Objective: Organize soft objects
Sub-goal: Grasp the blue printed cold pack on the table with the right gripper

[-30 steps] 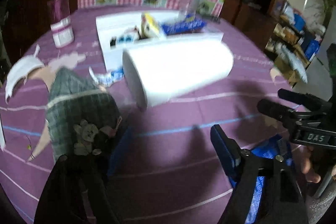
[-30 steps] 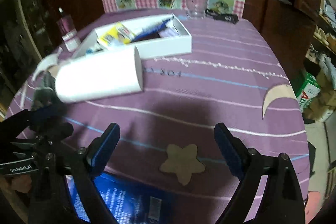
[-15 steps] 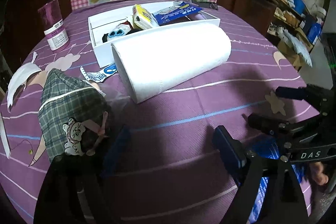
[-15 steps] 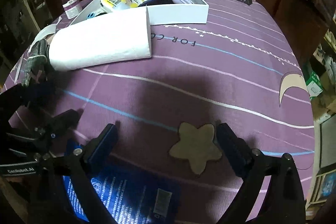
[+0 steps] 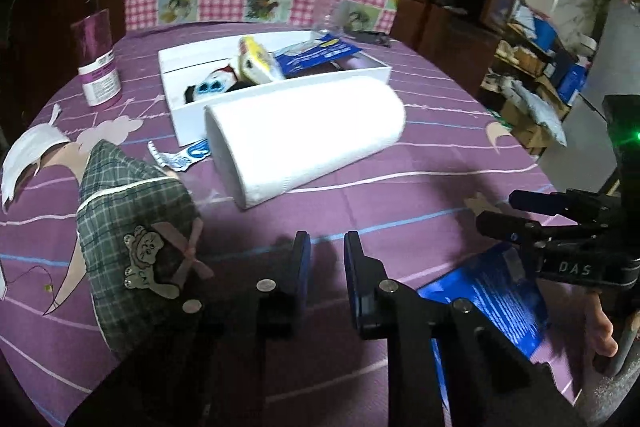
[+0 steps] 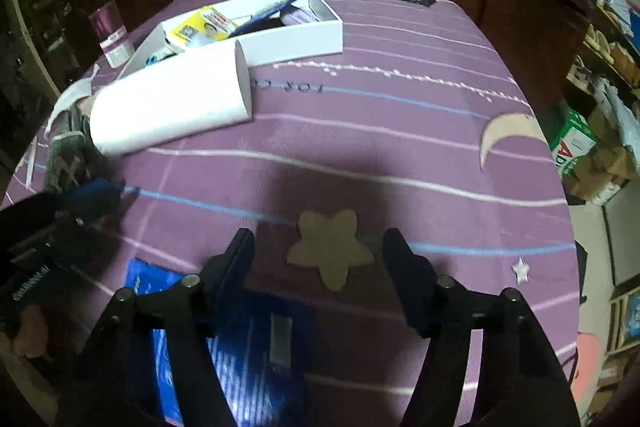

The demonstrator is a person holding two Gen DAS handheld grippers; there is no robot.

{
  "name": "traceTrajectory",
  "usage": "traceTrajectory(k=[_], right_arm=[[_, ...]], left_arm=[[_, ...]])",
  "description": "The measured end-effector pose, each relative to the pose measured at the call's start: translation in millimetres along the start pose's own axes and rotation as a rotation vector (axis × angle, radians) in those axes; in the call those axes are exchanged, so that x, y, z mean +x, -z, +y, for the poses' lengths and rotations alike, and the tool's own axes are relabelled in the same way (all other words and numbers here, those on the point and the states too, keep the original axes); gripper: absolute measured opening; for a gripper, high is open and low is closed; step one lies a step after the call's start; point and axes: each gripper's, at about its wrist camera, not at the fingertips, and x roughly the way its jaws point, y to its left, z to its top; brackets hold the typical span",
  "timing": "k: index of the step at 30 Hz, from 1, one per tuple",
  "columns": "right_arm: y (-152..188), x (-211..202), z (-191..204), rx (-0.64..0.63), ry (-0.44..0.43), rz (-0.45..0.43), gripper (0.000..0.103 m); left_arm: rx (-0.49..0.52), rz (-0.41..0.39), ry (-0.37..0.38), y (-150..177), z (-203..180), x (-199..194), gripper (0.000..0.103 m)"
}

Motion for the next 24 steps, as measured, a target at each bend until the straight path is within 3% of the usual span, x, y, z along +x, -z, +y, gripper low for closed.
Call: traceTrajectory(k=[6, 8, 9, 11, 14, 18, 24], right_arm=[[17, -17, -1, 0.026, -0.042, 0.038, 0.059], [23, -16, 4, 0.023, -0.049, 0.076, 0.038], [26, -12, 8, 0.021, -0.051, 0.119, 0.022], [26, -14, 16, -0.002, -0.020, 0.120, 0.009], [16, -13, 17, 0.008, -0.044, 0.129, 0.006], [-15, -18, 13, 0.019, 0.007, 0.071, 0.005], [-54, -19, 19, 0.002, -0.053, 0.021, 0.005]], left_arm=[[-0.015, 0.024, -0.013, 2, 2, 3, 0.016], [-0.021, 0.025, -0.011, 3, 3, 2, 0.016], [-0.021, 0.025, -0.011, 4, 2, 2, 0.016], [-0.018, 0.018, -0.011, 4, 2, 0, 0.016], [-0.023, 0.004, -0.006, 6, 3, -3, 0.016], [-0.050, -0.015, -0.014, 6, 8, -8, 0.016], [-0.077, -0.020, -0.013, 5, 13, -8, 0.016]])
